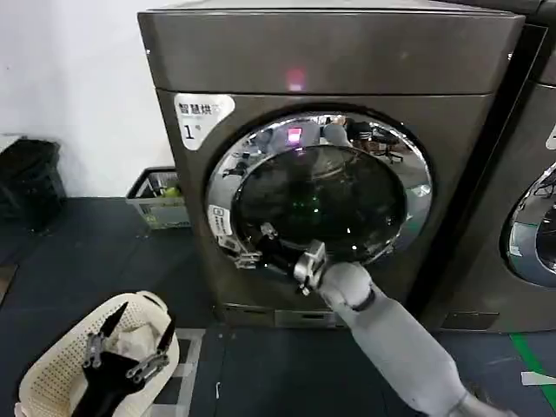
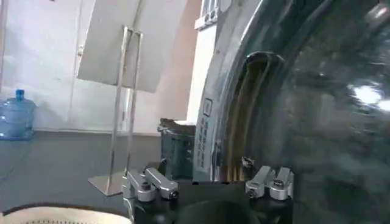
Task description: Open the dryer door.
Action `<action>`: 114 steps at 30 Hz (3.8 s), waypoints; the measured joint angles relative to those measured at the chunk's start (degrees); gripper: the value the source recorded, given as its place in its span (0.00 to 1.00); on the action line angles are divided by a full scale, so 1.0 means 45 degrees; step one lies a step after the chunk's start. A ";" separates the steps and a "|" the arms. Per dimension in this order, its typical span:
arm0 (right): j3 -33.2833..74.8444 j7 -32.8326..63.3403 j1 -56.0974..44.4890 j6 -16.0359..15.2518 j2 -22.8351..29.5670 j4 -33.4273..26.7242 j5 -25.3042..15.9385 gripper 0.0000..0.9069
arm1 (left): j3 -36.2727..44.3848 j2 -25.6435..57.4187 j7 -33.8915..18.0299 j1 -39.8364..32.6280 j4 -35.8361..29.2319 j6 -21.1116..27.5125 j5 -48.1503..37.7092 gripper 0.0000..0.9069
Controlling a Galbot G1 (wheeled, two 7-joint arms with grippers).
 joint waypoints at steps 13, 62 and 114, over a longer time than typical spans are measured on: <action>0.0139 -0.1405 0.0139 -0.0056 0.0005 -0.0047 0.0193 1.00 | -0.0111 0.0270 -0.0613 -0.0532 0.0484 0.0671 -0.0726 1.00; 0.5221 -1.1974 -0.5900 0.0464 -0.3868 0.4710 0.0203 1.00 | 0.3404 0.6929 0.2556 -0.8188 0.7250 0.0936 -0.8677 1.00; 2.4413 0.2247 -1.3163 -0.1852 0.0552 0.6848 -0.1082 1.00 | 1.3881 0.4821 0.4263 -1.4064 0.8077 0.0492 -0.8282 1.00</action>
